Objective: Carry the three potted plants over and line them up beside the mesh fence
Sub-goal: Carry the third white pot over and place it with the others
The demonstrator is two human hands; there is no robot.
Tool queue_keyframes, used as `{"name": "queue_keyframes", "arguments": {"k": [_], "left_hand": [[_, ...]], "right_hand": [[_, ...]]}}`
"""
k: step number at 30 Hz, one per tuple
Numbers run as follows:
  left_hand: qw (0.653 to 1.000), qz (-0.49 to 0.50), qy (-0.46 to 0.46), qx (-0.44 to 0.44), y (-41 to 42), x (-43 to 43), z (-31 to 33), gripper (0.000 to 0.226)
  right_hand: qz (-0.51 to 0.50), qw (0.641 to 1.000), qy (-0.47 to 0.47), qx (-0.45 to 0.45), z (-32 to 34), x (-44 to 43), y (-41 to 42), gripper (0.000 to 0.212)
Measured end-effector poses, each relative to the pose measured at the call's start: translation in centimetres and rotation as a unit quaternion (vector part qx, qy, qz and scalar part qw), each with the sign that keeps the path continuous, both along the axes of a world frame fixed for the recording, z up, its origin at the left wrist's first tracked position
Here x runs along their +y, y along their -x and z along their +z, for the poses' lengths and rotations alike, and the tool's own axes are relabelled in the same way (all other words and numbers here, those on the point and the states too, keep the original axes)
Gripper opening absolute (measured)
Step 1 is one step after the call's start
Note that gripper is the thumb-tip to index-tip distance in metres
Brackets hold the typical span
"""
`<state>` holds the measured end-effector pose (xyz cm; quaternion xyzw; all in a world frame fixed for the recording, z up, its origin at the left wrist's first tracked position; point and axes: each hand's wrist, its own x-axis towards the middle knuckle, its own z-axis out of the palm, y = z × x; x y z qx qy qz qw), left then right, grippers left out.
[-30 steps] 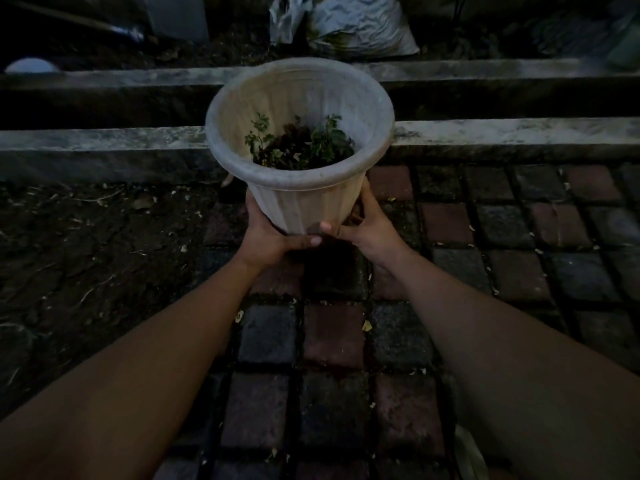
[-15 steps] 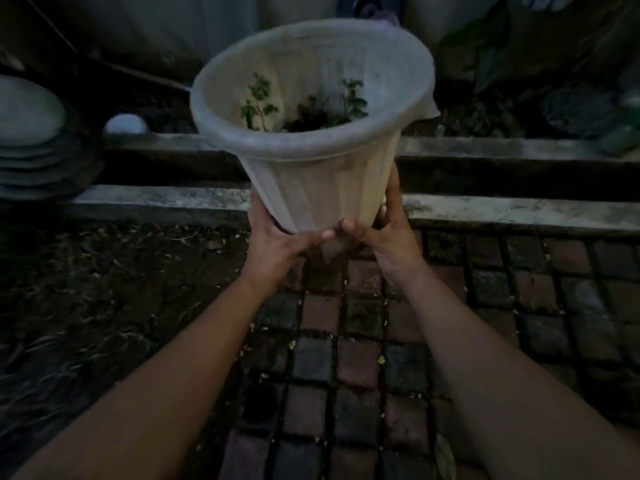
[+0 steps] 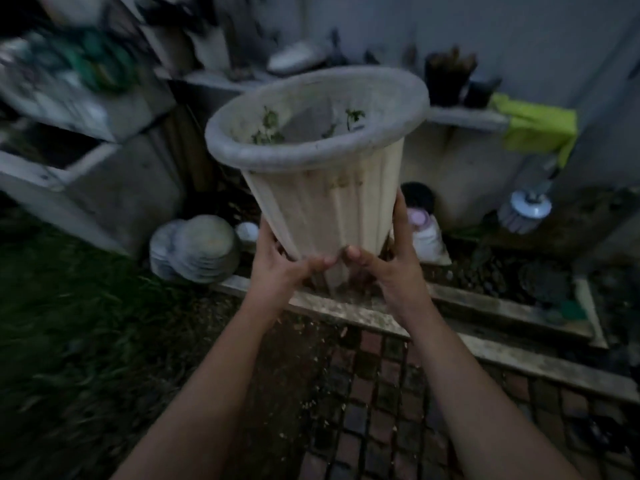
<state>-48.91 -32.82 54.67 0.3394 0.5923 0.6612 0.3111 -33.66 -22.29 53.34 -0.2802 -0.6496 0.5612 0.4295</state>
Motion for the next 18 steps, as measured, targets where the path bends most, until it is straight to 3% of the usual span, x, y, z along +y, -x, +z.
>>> {"name": "queue_keyframes", "arguments": {"k": [4, 9, 15, 18], "left_hand": [[0.999, 0.043, 0.007, 0.002, 4.5, -6.4, 10.5, 0.112], [0.985, 0.153, -0.053, 0.053, 7.9, -12.4, 18.6, 0.132], [0.940, 0.284, -0.135, 0.131, 8.3, -18.8, 23.2, 0.099], [0.906, 0.370, -0.148, 0.140, 6.4, -22.0, 23.6, 0.096]], "right_hand": [[0.069, 0.996, -0.058, -0.020, 9.1, -3.4, 3.9, 0.114], [0.149, 0.984, -0.069, 0.073, 16.2, -8.4, 10.6, 0.112], [0.250, 0.955, -0.090, 0.133, 20.8, -13.2, 16.4, 0.115], [0.324, 0.929, -0.110, 0.140, 21.9, -15.4, 17.2, 0.112]]}}
